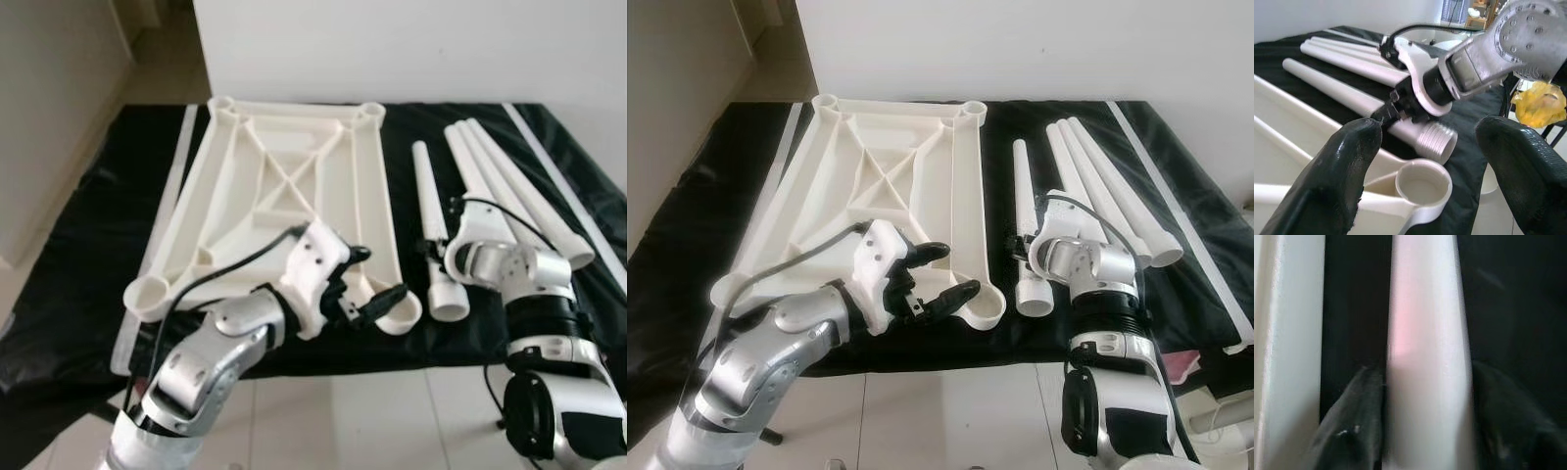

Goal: Building children table

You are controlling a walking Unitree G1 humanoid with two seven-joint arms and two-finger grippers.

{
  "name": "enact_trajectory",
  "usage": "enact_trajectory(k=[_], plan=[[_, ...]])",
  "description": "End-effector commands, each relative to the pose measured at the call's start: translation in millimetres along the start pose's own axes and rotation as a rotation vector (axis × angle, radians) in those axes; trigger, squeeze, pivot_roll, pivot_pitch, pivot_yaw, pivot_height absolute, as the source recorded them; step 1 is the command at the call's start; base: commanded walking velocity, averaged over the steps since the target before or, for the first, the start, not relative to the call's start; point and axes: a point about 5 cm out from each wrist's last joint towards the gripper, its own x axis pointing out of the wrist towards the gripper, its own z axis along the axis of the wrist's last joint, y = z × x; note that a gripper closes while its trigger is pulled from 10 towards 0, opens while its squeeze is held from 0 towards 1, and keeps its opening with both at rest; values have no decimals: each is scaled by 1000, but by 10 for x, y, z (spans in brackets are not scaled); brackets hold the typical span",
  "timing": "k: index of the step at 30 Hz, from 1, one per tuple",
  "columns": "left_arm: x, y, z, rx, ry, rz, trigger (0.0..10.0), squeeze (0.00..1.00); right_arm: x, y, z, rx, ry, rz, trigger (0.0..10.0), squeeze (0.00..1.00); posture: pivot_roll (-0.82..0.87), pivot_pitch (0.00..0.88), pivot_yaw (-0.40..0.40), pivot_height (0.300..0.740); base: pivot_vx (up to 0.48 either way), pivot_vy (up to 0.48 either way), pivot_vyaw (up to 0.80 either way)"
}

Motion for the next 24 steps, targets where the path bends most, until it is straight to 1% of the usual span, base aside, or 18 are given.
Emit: enact_trajectory(k=[1, 3, 5, 9, 10, 11, 12, 13, 14, 16, 17, 19, 20, 21, 22, 23, 24], plan=[[-5, 10, 43, 0, -11, 13, 10000, 0, 80, -14, -252, -2, 110, -7, 0, 0, 16, 85, -28, 740, 0, 0, 0], [1, 24, 57, 0, -18, 19, 10000, 0, 76, -2, -249, -8, 106, 0, 0, 0, 14, 87, -28, 740, 0, 0, 0], [15, 60, 68, -1, -33, 41, 10000, 0, 55, 29, -242, -48, 82, 15, 0, 0, 11, 87, -32, 740, 0, 0, 0], [38, 105, 76, -2, -44, 73, 10000, 0, 33, 79, -237, -46, 44, 34, 0, 0, 11, 85, -32, 740, 0, 0, 0], [53, 141, 85, -7, -49, 96, 10000, 0, 16, 104, -204, -38, 11, 47, 6314, 0, 11, 82, -32, 740, 0, 0, 0], [53, 141, 85, -7, -49, 96, 10000, 0, 16, 104, -204, -38, 11, 47, 6314, 0, 11, 82, -32, 740, 0, 0, 0], [68, 179, 93, -23, -53, 114, 10000, 0, -7, 122, -145, -47, -48, 55, 10000, 0, 8, 80, -32, 740, 0, 0, 0], [68, 179, 93, -23, -53, 114, 10000, 0, -7, 122, -145, -47, -48, 55, 10000, 0, 8, 80, -32, 740, 0, 0, 0], [79, 210, 100, -34, -60, 126, 10000, 0, -26, 132, -91, -59, -102, 58, 10000, 0, 5, 75, -32, 740, 0, 0, 0], [96, 253, 81, -79, -56, 143, 10000, 0, -84, 122, 7, -115, -200, 38, 10000, 0, 0, 69, -30, 740, 0, 0, 0], [96, 253, 81, -79, -56, 143, 10000, 0, -84, 122, 7, -115, -200, 38, 10000, 0, 0, 69, -30, 740, 0, 0, 0], [116, 280, 44, -90, -36, 163, 10000, 0, -133, 102, 60, -102, -263, 29, 10000, 0, -3, 64, -30, 740, 0, 0, 0], [116, 280, 44, -90, -36, 163, 10000, 0, -133, 102, 60, -102, -263, 29, 10000, 0, -3, 64, -30, 740, 0, 0, 0], [125, 298, 20, -81, -16, 174, 10000, 0, -151, 96, 83, -94, -294, 23, 10000, 0, -3, 61, -29, 740, 0, 0, 0], [125, 298, 20, -81, -16, 174, 10000, 0, -151, 96, 83, -94, -294, 23, 10000, 0, -3, 61, -29, 740, 0, 0, 0], [137, 334, -20, -56, 23, 188, 10000, 0, -180, 97, 106, -94, -328, 20, 10000, 0, -1, 56, -32, 740, 0, 0, 0], [152, 400, -63, -58, 61, 211, 10000, 0, -212, 102, 131, -105, -377, 8, 10000, 0, -1, 50, -34, 740, 0, 0, 0]])
